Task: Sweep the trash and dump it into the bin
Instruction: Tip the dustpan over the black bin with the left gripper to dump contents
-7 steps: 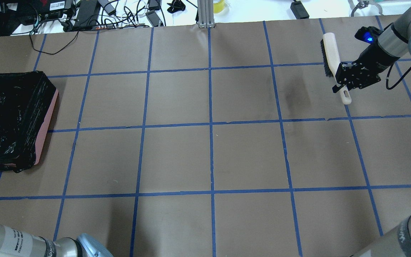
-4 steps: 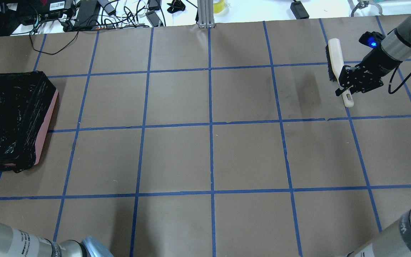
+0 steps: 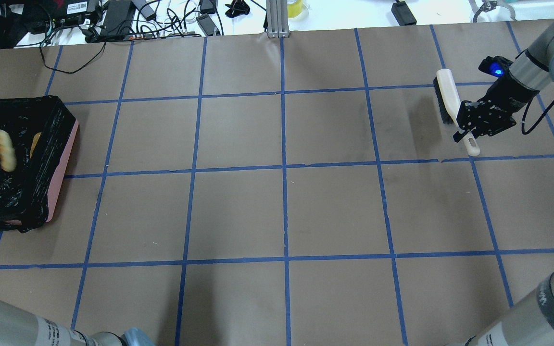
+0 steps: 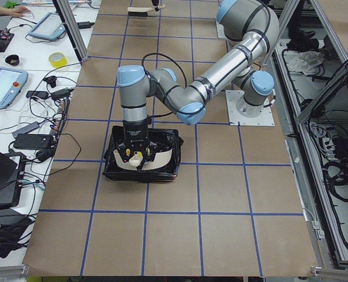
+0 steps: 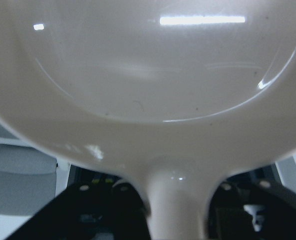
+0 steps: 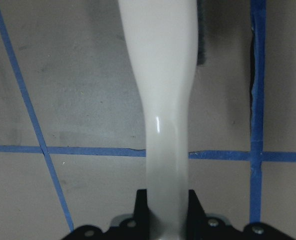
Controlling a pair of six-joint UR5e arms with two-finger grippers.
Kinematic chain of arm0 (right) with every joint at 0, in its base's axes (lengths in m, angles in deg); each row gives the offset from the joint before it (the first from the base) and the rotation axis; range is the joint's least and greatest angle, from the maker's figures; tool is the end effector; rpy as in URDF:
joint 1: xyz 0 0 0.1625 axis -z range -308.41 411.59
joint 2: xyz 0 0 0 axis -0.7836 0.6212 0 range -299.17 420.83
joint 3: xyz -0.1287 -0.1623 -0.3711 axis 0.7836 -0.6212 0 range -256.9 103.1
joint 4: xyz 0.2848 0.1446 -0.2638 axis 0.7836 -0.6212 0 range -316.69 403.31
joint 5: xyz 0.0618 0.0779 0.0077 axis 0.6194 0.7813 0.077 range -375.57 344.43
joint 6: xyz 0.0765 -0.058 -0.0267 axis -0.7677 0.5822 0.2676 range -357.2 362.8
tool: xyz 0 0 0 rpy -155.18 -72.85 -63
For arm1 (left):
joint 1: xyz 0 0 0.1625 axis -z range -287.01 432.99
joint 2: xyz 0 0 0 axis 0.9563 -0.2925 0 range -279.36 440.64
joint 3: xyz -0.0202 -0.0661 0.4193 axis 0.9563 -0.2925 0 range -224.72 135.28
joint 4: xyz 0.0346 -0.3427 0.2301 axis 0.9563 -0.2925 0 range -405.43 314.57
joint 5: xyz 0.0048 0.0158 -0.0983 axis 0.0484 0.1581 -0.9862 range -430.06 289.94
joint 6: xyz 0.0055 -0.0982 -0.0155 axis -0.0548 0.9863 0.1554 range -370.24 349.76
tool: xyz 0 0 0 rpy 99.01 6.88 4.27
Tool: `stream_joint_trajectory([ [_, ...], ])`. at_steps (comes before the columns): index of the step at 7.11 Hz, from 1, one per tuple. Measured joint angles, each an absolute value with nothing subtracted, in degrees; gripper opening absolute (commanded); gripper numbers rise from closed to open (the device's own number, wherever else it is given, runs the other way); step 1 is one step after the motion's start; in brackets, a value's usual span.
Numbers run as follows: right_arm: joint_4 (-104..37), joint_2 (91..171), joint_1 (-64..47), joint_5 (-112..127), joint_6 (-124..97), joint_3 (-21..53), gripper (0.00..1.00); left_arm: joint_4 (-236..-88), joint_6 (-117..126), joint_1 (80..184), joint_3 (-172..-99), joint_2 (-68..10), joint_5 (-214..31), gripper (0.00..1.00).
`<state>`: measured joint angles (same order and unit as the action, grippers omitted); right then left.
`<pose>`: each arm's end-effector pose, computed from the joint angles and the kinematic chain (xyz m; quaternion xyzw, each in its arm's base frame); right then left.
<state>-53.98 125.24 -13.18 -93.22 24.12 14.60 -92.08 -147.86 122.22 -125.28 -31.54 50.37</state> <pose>-0.1130 -0.6030 0.2418 0.0518 0.9782 0.1151 0.1649 0.3764 -0.5634 0.4464 0.6503 0.6695 0.2496 0.2582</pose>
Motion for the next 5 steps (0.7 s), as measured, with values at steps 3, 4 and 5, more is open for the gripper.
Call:
stream_joint_trajectory([
  [3, -54.02, 125.06, -12.38, -93.25, 24.84, 14.78, 0.0, -86.89, -148.49, 124.22, -128.1, -30.21, 52.58, 0.0],
  [4, -54.25, 124.89, -11.82, -93.14, 26.19, 14.93, 0.0, -88.14, -148.59, 124.28, -127.91, -29.98, 52.12, 0.0],
  [5, -54.36, 124.51, -11.5, -93.03, 27.49, 14.97, 0.0, -91.08, -148.42, 124.22, -127.47, -29.56, 49.73, 0.0],
])
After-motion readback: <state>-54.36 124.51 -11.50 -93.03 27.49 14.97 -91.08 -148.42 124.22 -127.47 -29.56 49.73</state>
